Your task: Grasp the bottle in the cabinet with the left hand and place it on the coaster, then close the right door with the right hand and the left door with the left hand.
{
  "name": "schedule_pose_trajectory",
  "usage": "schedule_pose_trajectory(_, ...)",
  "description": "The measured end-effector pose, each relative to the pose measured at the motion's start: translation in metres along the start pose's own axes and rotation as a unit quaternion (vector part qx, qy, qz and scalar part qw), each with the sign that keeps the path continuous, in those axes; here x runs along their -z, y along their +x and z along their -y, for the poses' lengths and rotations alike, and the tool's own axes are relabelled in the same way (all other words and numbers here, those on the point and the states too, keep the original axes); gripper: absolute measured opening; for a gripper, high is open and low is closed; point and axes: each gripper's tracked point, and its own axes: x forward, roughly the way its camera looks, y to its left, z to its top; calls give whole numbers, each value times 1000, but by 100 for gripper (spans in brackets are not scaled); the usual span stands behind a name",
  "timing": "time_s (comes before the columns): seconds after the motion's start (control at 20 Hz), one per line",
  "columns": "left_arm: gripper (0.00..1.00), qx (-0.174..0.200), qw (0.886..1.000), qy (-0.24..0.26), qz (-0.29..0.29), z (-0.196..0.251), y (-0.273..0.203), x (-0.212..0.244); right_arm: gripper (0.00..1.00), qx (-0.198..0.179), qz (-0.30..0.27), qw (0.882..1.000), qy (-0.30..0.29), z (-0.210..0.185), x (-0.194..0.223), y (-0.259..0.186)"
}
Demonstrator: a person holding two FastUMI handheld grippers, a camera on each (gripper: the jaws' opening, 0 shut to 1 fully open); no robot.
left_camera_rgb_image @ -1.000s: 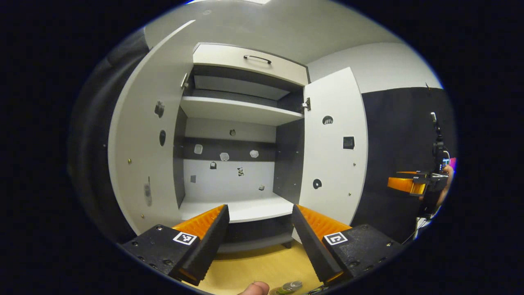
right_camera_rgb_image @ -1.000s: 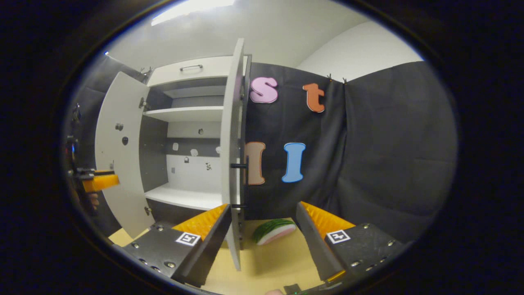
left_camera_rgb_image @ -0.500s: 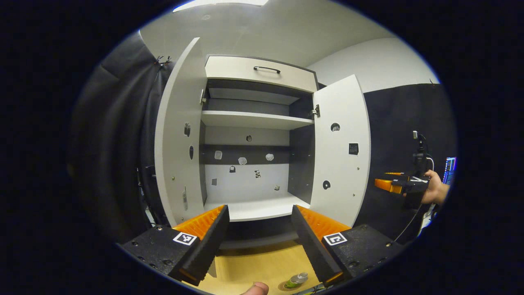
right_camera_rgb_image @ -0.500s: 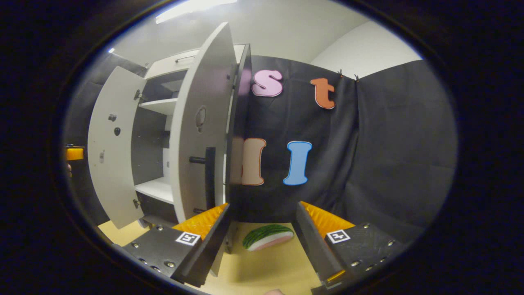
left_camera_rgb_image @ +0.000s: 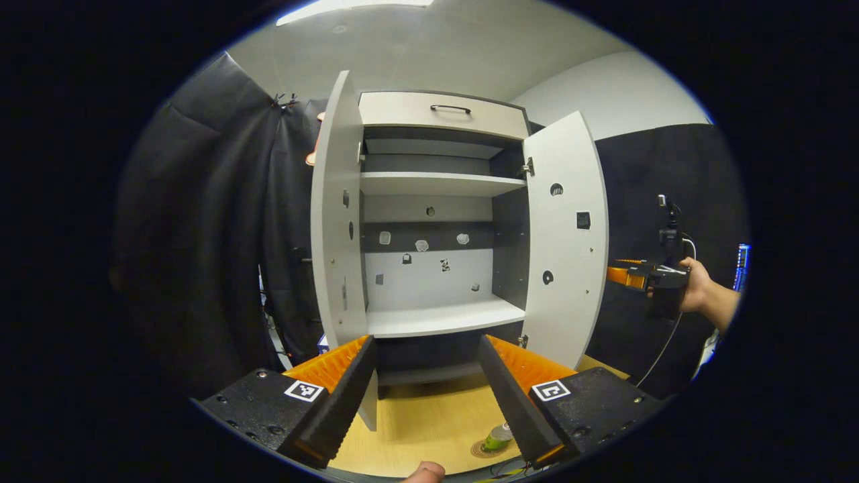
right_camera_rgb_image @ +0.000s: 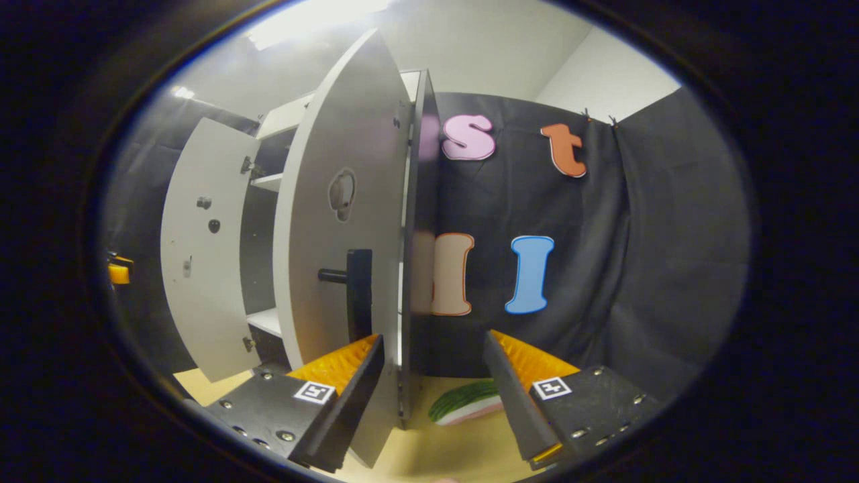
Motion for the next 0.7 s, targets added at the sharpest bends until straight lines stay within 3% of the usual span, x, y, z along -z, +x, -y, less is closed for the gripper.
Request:
schedule_pose_trajectory(0.05, 96, -3, 1000, -2, -4, -3, -3, 4, 92, 8, -1, 1000, 11, -1, 0, 1)
schedule_pose_trajectory(0.15, 97, -7, 1000, -5, -5, -10, -2, 5, 87, 29, -8, 999, 21, 1, 2, 0)
schedule_pose_trajectory(0.2, 97, -12, 1000, -5, -13, -15, 0, 6, 92, 38, -8, 999, 22, 1, 2, -1)
schedule_pose_trajectory(0.4, 97, -5, 1000, 2, 9, -18, 1, -8, 92, 60, 5, 998, 14, 0, -11, 2)
schedule_pose_trajectory(0.7, 96, 12, 1000, 2, 14, -20, 6, -12, 92, 24, 7, 1000, 14, -48, -13, 9)
